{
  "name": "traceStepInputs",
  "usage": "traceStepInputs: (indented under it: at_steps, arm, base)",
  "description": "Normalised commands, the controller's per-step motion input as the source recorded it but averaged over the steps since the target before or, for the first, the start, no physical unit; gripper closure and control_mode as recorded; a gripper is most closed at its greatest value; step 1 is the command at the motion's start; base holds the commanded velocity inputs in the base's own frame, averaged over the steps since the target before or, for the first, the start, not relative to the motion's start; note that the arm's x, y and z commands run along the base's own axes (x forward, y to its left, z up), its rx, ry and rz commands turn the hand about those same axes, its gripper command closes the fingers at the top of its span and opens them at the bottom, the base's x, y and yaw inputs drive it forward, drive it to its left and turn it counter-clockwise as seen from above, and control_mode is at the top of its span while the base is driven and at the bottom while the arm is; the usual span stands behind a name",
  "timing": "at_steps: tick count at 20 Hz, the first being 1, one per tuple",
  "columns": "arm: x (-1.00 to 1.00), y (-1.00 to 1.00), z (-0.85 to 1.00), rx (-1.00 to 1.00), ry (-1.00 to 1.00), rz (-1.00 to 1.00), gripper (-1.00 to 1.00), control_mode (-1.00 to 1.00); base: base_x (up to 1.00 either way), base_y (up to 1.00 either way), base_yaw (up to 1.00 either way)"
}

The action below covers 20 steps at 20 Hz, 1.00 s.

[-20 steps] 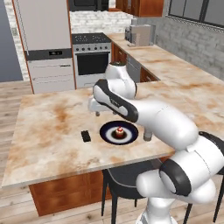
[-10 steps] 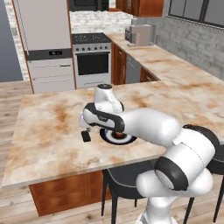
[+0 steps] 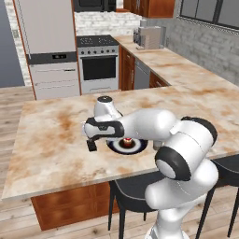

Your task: Take the cinnamon bottle from the cabinet and place it on the dining table, next to the plate with the cupcake. Then take the chocolate from the dining counter and place it on the cupcake plate.

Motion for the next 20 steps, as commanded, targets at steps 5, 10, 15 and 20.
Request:
traceStepInputs:
  at_steps: [5, 10, 15, 20]
  arm:
    - [0.24, 0.13, -0.23, 0.00, 0.00, -0.02, -1.00, -1.00]
    - [0.26, 0.09, -0.24, 0.00, 0.00, 0.00, -1.00, -1.00]
    - [0.21, 0.04, -0.34, 0.00, 0.00, 0.04, -1.00, -1.00]
    - [0.21, 0.21, -0.14, -0.01, 0.00, 0.01, -1.00, -1.00]
  base:
    - [0.00, 0.00, 0.00]
    - [0.00, 0.00, 0.00]
    - [0.00, 0.00, 0.00]
    - [0.00, 0.00, 0.00]
